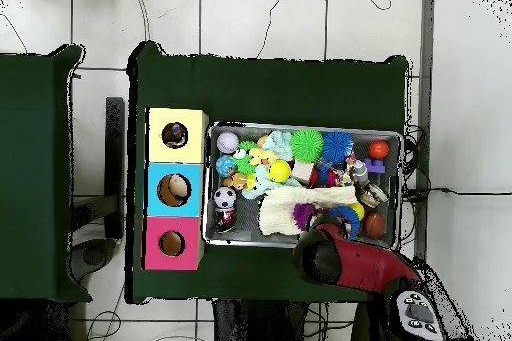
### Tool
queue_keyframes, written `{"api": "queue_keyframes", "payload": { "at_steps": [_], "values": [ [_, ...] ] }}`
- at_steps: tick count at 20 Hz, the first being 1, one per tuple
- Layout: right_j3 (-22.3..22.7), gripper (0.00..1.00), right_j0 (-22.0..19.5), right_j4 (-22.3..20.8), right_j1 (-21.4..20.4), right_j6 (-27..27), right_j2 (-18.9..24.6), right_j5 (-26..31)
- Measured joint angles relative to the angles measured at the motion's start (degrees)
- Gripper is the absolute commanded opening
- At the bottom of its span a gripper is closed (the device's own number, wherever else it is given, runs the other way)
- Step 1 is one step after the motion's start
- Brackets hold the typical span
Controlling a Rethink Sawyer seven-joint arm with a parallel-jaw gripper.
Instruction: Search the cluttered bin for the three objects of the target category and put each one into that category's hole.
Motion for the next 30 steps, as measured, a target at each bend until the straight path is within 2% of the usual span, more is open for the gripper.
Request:
{"api": "queue_keyframes", "payload": {
  "at_steps": [8, 11, 15, 16, 20, 23, 24, 30],
  "values": [
    [-1.94, 1.00, -0.02, 3.96, 3.12, 0.01, -2.54, -1.00],
    [-2.04, 1.00, -0.78, 4.48, 4.07, 0.01, -2.54, -3.78],
    [-1.96, 1.00, -4.07, 3.33, 4.76, 0.00, -0.74, -8.19],
    [-1.68, 1.00, -6.71, 1.38, 4.75, 0.00, 1.19, -10.39],
    [-0.74, 1.00, -10.97, -2.93, 4.12, 0.00, 4.72, -12.95],
    [-0.14, 1.00, -13.79, -6.24, 3.26, 0.00, 7.63, -13.70],
    [0.34, 1.00, -15.85, -8.73, 2.82, 0.00, 10.11, -13.80],
    [1.94, 1.00, -20.24, -13.28, 2.38, 0.00, 16.51, -13.82]
  ]
}}
